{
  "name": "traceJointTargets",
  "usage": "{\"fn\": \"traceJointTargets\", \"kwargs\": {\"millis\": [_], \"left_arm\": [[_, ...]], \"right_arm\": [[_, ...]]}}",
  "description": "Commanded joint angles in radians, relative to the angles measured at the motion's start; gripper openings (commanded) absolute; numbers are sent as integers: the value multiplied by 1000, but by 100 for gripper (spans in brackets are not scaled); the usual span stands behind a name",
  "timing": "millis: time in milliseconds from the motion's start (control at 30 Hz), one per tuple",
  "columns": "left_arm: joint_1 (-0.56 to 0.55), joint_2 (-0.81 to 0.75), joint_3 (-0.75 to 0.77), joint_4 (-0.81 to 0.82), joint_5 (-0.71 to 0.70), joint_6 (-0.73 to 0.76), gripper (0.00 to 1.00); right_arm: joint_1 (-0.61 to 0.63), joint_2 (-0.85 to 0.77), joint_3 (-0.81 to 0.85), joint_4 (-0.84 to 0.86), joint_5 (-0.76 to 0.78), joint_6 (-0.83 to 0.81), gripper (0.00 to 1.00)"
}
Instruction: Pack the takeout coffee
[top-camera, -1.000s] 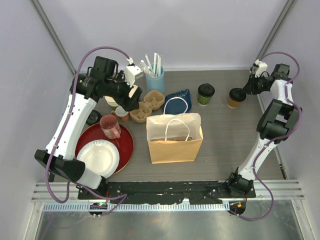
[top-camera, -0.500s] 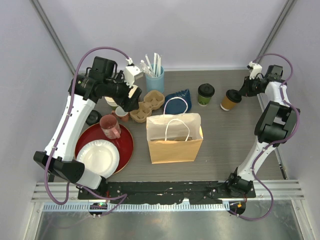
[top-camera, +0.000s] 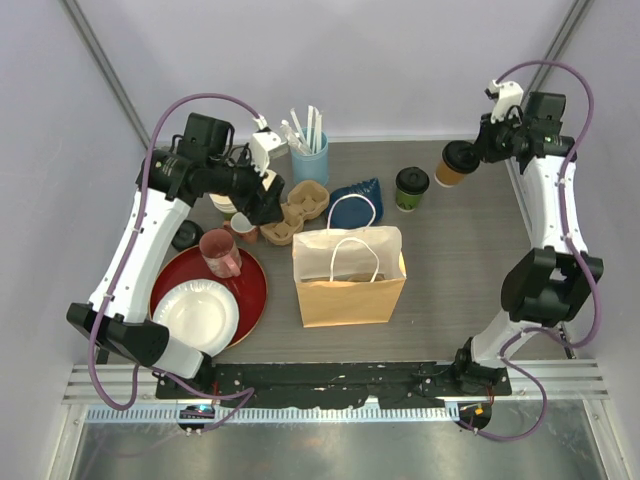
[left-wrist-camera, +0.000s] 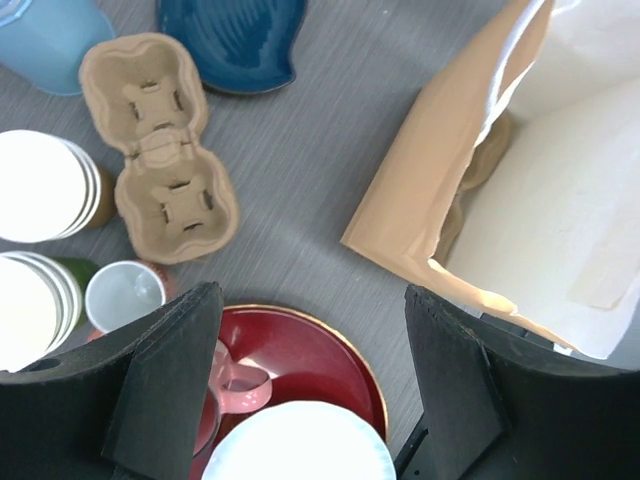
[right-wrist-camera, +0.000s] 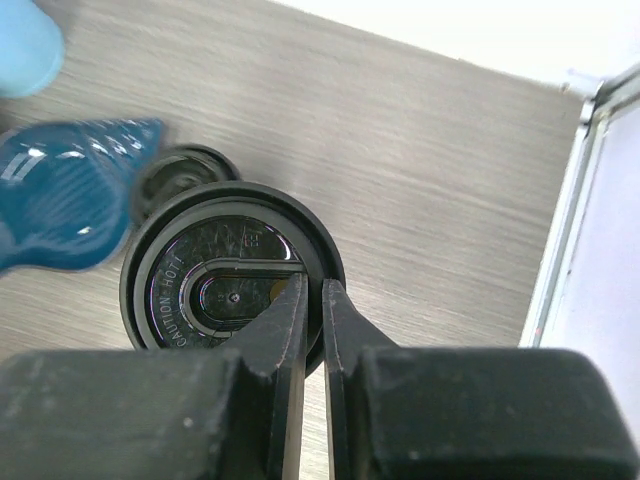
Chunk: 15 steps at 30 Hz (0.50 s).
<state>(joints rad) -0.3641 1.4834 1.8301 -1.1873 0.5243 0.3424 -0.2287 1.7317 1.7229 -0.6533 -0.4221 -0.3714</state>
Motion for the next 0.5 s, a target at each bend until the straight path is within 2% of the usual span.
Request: {"fn": "traceJointTargets", "kwargs": {"millis": [0, 200, 333, 467], "left_arm": [[2, -23, 14, 9, 111, -23, 78], [-27, 6, -17, 51, 115, -40, 78], [-94, 24, -22, 75, 86, -26, 78], [-176, 57, -29, 97, 20, 12, 78]], "right_arm": [[70, -164, 92, -61, 46, 86, 1], [227, -340, 136, -149, 36, 123, 1], [368, -441, 106, -166, -12, 187, 1], [437, -504, 80, -203, -10, 203, 1]]}}
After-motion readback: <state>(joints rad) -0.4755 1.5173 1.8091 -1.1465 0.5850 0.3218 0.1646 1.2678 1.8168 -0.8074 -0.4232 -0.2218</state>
